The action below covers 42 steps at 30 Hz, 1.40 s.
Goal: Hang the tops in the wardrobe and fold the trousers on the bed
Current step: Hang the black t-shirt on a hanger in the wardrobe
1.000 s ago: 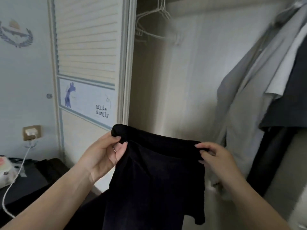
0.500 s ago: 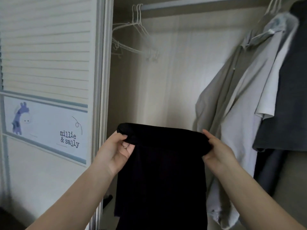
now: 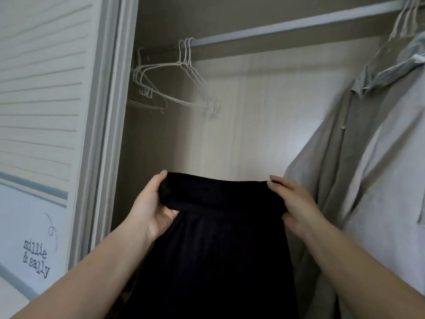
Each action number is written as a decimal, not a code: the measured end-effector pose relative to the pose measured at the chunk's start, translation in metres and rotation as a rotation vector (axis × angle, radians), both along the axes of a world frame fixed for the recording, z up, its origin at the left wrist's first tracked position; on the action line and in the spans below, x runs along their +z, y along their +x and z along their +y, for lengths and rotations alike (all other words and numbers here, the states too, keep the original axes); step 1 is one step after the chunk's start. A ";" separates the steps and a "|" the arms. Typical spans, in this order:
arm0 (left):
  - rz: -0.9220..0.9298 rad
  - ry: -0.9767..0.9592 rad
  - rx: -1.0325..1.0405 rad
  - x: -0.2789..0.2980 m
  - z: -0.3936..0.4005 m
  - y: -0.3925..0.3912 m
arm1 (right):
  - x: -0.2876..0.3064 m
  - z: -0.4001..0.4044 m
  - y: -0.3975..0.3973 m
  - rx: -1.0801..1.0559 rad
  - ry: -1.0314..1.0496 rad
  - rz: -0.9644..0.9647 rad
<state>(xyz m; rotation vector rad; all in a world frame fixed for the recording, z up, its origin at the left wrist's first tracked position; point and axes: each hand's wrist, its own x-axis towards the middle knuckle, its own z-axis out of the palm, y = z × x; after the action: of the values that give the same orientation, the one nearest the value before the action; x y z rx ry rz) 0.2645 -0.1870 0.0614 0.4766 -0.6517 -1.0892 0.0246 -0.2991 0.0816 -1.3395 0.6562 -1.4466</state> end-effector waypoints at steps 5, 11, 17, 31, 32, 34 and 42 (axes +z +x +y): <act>-0.086 0.060 0.051 0.023 -0.036 0.016 | 0.036 -0.047 0.014 -0.103 -0.200 0.364; -0.051 -0.039 0.015 0.040 -0.063 0.037 | 0.080 -0.079 0.035 -0.070 -0.099 0.258; 0.104 -0.206 0.015 0.080 -0.096 0.041 | 0.112 -0.106 0.054 0.057 -0.005 0.286; -0.216 -0.220 0.454 0.195 -0.163 0.081 | 0.244 -0.096 0.147 -0.240 -0.598 0.466; -0.229 -0.220 0.482 0.199 -0.165 0.086 | 0.255 -0.091 0.163 -0.199 -0.631 0.435; -0.229 -0.228 0.489 0.204 -0.167 0.091 | 0.271 -0.080 0.195 -0.120 -0.694 0.404; -0.137 -0.257 0.528 0.207 -0.170 0.098 | 0.292 -0.074 0.294 0.025 -0.834 0.550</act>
<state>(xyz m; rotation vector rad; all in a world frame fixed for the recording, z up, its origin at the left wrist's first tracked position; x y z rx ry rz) 0.3630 -0.3566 0.2679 0.4672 -0.7223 -0.4697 0.3186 -0.3732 0.3740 -2.4357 0.3599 -1.3809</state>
